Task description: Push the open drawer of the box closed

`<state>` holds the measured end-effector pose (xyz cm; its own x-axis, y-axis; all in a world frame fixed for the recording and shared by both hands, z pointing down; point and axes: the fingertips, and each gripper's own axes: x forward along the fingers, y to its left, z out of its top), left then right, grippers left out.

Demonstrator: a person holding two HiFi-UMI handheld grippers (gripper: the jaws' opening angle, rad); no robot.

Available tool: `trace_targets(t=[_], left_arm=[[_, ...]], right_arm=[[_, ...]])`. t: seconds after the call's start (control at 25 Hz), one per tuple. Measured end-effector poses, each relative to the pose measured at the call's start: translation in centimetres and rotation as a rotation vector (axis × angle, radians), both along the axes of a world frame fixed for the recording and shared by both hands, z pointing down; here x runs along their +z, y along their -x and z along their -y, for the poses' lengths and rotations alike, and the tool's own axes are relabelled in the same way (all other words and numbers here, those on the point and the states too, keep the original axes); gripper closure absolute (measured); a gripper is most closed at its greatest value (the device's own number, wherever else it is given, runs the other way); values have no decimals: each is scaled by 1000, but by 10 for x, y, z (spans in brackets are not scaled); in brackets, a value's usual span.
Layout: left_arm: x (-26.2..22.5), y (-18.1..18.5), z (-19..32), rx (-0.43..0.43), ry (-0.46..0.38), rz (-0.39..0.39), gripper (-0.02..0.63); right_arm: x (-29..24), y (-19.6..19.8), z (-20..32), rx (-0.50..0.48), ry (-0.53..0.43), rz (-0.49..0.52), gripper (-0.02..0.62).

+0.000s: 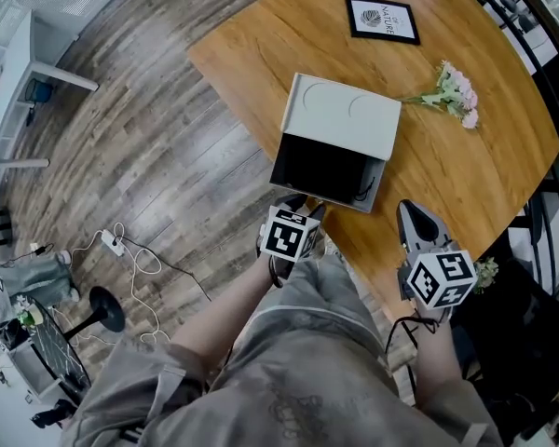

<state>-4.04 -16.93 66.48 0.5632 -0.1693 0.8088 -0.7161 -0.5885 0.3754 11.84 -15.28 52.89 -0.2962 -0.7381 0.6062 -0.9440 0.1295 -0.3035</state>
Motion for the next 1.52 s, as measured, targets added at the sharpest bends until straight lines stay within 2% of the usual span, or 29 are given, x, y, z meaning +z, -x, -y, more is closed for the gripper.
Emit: trace_targets(t=[0.24,0.52,0.84,1.12,1.52], left_arm=[[14,-3,-5,-76,48,12,474],[12,-10,-1,-84,32,23,527],[0,-13,9,-123,-9,15,531],[-2,-28,37,-99,-33,16,531],[-2,-46,88,-91,-58,9,531]], right_arm=[[8,-4,8,3,16,49,557],[14,-12,9,11,31,80,557],[12,-25,9,27,15,81,557],[12,-31,14,16,11,52,557],[1,-35,40,12,-26,76,557]])
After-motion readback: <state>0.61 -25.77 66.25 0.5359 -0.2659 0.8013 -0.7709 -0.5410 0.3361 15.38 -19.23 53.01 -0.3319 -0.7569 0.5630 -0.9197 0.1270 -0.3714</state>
